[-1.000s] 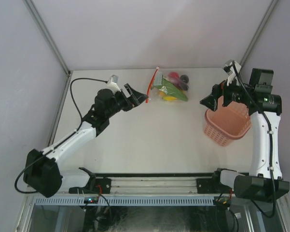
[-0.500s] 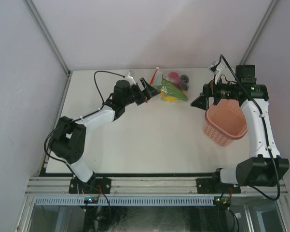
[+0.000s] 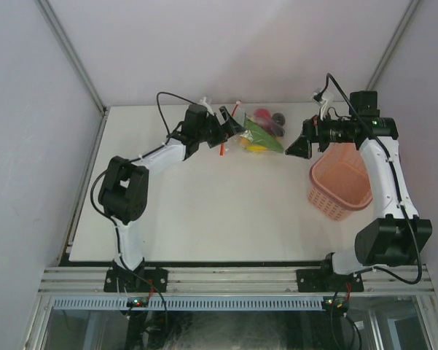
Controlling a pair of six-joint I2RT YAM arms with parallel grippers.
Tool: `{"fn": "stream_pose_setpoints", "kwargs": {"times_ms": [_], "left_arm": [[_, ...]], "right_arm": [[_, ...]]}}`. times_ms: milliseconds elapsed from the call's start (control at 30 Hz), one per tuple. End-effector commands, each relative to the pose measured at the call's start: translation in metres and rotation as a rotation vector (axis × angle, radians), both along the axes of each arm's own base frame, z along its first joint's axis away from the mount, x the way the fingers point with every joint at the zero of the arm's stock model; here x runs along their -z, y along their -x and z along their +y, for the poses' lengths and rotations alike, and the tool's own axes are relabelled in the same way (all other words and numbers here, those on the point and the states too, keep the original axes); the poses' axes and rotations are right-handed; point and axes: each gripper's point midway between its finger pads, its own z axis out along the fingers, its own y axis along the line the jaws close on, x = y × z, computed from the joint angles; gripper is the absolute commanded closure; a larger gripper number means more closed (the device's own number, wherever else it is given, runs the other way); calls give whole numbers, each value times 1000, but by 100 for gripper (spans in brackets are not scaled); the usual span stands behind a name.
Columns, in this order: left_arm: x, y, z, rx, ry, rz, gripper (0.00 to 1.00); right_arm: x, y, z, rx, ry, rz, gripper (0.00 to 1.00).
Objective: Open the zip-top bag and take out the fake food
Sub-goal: Pick up the zipper food storage bag at the center of the board.
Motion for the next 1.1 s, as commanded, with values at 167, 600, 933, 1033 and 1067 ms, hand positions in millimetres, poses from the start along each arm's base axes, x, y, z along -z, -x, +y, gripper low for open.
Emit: {"fn": "stream_pose_setpoints", "kwargs": {"times_ms": [167, 600, 933, 1033, 1067], "left_arm": [[7, -52, 73, -77, -260, -43, 13], [52, -60, 51, 158, -244, 49, 41], [68, -57, 28, 225, -103, 97, 57], [60, -57, 22, 230, -48, 77, 85], [56, -58, 22, 227, -41, 65, 96]], "right_arm": [[-9, -13, 9, -27, -13, -15, 2], [-7, -18, 15, -56, -13, -1, 2], [-7, -12, 15, -57, -11, -4, 2], [-7, -10, 16, -58, -13, -3, 2], [-7, -9, 16, -59, -13, -5, 2]]}}
